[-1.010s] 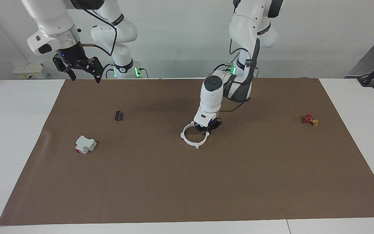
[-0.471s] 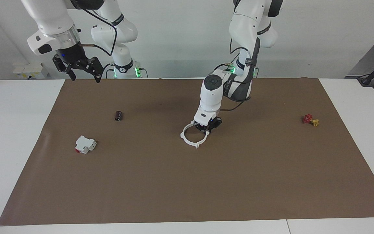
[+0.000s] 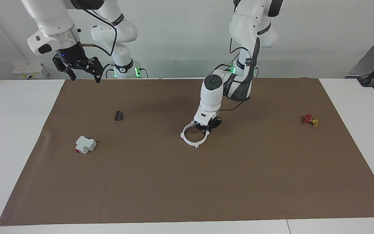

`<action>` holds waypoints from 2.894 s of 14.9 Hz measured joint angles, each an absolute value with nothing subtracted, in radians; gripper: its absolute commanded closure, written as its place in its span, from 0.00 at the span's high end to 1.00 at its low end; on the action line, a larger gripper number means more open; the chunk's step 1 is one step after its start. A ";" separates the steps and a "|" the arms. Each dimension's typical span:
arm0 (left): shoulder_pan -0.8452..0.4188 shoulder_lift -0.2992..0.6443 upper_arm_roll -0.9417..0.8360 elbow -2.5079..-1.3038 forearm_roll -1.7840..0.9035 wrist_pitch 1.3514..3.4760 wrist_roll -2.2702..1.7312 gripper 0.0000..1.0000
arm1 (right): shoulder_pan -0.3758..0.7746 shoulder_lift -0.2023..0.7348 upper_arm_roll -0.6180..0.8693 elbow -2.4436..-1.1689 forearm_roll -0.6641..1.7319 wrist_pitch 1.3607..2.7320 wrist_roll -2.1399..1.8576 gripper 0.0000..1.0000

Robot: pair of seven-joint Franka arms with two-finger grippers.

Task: Assemble drain pipe with both arms
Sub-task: 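Press the held half onto the centered half to close the ring, then open the left gripper and withdraw it from the ring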

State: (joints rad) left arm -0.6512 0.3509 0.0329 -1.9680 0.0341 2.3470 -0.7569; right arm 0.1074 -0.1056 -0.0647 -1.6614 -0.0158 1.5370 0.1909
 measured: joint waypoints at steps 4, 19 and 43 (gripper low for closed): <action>-0.651 0.351 0.035 -1.970 0.034 2.371 -0.757 0.00 | 0.107 -0.106 -0.065 -1.661 -0.016 1.537 0.191 1.00; -0.651 0.351 0.035 -1.975 0.034 2.377 -0.757 0.29 | 0.107 -0.106 -0.065 -1.661 -0.016 1.537 0.191 1.00; -0.355 0.035 0.054 -2.060 0.030 2.123 -0.143 1.00 | 0.107 -0.106 -0.065 -1.661 -0.016 1.537 0.191 1.00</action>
